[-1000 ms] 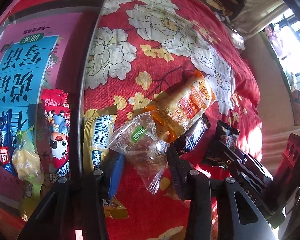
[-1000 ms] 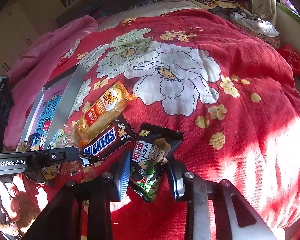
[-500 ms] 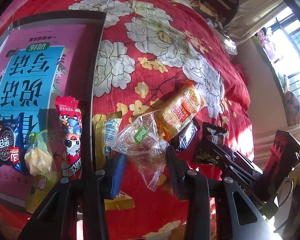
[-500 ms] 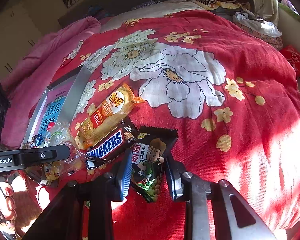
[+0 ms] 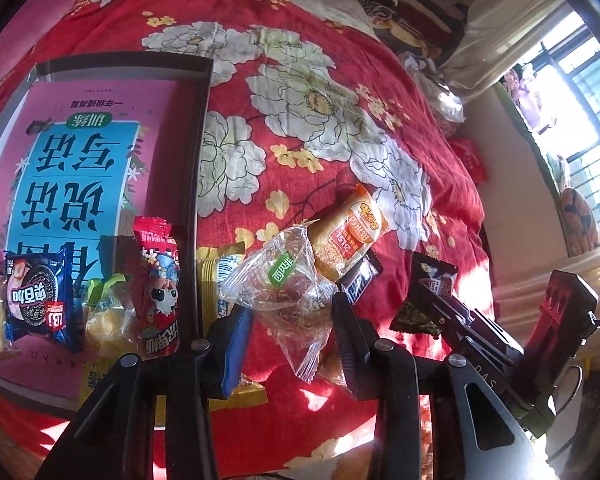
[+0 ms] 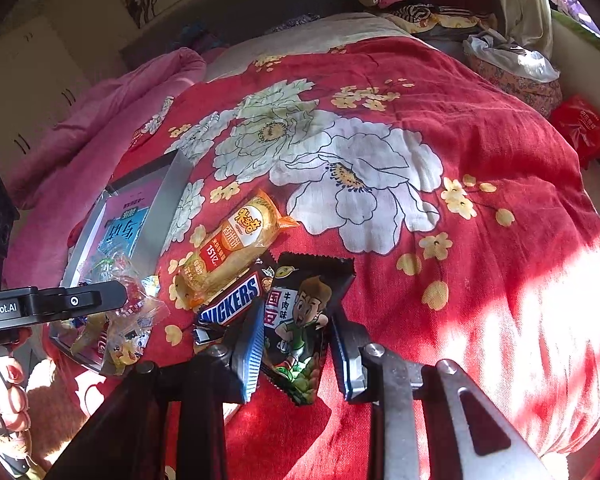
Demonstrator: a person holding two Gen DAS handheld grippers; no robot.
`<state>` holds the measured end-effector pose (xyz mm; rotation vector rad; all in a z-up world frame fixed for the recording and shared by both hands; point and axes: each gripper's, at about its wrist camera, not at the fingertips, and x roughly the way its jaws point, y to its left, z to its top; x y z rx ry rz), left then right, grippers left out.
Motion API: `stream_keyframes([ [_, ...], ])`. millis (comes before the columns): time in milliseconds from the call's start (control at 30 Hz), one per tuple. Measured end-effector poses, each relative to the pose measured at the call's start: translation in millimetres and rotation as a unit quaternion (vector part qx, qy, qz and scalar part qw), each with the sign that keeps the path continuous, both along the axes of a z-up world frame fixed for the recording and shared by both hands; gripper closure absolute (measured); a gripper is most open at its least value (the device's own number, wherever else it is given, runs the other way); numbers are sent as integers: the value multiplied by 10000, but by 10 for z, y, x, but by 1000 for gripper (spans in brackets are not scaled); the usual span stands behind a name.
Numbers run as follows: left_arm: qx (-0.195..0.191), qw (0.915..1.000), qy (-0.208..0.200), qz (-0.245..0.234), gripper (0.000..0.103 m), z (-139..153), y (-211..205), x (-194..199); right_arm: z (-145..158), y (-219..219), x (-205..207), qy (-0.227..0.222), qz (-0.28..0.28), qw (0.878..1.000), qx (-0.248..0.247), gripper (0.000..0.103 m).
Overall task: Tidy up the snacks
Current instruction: 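Lift the clear bag with the left tool while the right tool lifts the dark peanut bag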
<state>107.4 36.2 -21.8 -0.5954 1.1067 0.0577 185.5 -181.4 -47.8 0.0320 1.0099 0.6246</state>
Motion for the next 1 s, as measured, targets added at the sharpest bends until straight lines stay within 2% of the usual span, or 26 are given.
stream_keyframes([
  [433,45,9997,-225,64,62,214,95,-130,305,132,-115,-243,196,9995,111,73],
  [1000,78,9986,-400,341,62,360,315,-313,504,322,-263,-381,482,9977,282,72],
])
